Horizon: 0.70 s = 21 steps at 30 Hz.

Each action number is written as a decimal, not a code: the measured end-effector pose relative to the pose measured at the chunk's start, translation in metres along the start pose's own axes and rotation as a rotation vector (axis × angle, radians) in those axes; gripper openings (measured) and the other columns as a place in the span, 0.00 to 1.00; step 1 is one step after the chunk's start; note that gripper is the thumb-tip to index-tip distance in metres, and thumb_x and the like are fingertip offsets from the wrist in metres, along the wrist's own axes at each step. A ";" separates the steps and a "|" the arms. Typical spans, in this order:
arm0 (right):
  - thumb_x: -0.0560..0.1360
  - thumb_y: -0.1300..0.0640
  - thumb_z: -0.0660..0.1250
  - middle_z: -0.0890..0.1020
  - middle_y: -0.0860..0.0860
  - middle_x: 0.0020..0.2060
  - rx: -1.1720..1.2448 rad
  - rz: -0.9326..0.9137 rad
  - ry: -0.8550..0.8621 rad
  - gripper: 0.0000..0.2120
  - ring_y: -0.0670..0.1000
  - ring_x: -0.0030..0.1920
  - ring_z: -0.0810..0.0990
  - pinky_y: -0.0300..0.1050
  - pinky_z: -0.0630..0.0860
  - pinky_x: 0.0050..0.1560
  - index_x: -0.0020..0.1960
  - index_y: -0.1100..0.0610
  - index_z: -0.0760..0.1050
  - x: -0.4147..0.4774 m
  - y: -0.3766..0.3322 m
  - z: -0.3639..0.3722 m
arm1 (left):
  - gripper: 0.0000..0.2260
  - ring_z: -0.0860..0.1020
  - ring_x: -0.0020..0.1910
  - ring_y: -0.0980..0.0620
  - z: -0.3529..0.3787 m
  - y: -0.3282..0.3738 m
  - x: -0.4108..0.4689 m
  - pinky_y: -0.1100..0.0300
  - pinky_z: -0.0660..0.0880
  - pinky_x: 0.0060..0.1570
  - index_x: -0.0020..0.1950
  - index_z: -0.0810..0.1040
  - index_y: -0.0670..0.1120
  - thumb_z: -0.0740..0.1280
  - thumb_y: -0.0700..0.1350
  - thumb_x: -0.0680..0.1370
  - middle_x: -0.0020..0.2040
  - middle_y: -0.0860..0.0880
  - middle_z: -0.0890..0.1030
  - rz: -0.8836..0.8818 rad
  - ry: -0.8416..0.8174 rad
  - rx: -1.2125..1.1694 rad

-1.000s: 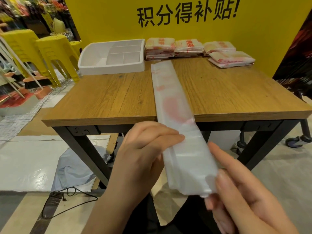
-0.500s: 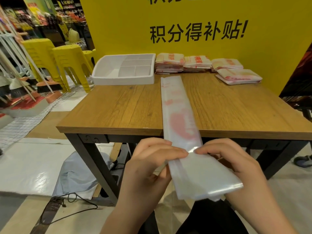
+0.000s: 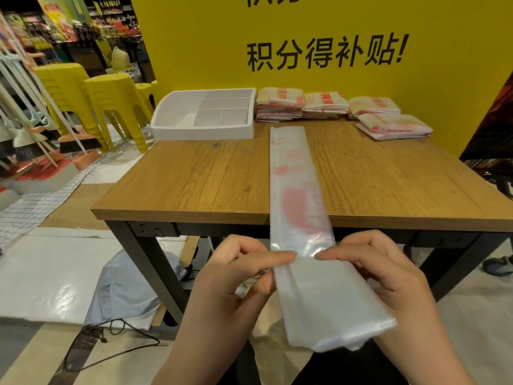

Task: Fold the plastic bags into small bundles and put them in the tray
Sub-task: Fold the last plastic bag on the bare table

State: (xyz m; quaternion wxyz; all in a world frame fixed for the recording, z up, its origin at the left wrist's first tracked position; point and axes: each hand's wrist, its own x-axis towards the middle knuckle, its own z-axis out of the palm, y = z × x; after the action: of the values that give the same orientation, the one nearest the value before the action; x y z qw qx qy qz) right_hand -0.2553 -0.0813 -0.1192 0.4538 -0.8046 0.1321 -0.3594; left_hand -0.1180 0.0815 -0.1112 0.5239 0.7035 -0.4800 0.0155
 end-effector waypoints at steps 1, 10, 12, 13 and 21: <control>0.69 0.50 0.71 0.77 0.42 0.50 0.004 0.000 -0.002 0.10 0.47 0.53 0.79 0.34 0.75 0.47 0.49 0.41 0.83 0.000 0.000 -0.001 | 0.14 0.79 0.51 0.50 0.000 0.000 0.000 0.70 0.72 0.45 0.57 0.84 0.58 0.70 0.42 0.77 0.50 0.55 0.78 -0.007 0.009 -0.015; 0.76 0.38 0.63 0.79 0.46 0.47 -0.010 0.117 0.075 0.13 0.50 0.44 0.81 0.50 0.79 0.43 0.49 0.44 0.81 -0.001 -0.006 0.013 | 0.03 0.83 0.43 0.49 0.012 0.016 0.005 0.62 0.80 0.35 0.44 0.86 0.56 0.73 0.52 0.76 0.50 0.55 0.82 -0.333 0.090 -0.258; 0.78 0.38 0.64 0.79 0.46 0.44 0.070 0.188 0.123 0.13 0.51 0.41 0.81 0.55 0.81 0.41 0.47 0.45 0.82 -0.001 -0.010 0.019 | 0.05 0.84 0.37 0.47 0.016 0.019 0.005 0.66 0.78 0.32 0.41 0.86 0.53 0.73 0.52 0.72 0.47 0.53 0.83 -0.410 0.133 -0.309; 0.77 0.40 0.65 0.79 0.46 0.43 0.103 0.217 0.141 0.11 0.50 0.40 0.81 0.56 0.82 0.40 0.45 0.45 0.82 0.000 -0.013 0.021 | 0.06 0.84 0.35 0.47 0.017 0.021 0.005 0.67 0.77 0.32 0.43 0.86 0.52 0.72 0.53 0.71 0.45 0.52 0.84 -0.443 0.149 -0.334; 0.77 0.49 0.66 0.79 0.48 0.43 0.198 0.313 0.142 0.11 0.49 0.40 0.82 0.48 0.83 0.36 0.41 0.52 0.81 0.006 -0.020 0.029 | 0.08 0.84 0.35 0.52 0.025 0.028 0.014 0.63 0.78 0.30 0.47 0.81 0.50 0.71 0.53 0.75 0.38 0.50 0.85 -0.541 0.172 -0.367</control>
State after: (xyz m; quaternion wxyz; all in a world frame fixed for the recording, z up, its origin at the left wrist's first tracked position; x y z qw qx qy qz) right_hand -0.2329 -0.0551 -0.1095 0.5705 -0.6984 0.2514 -0.3517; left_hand -0.1423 0.0539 -0.0949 0.6655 0.6955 -0.2247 -0.1513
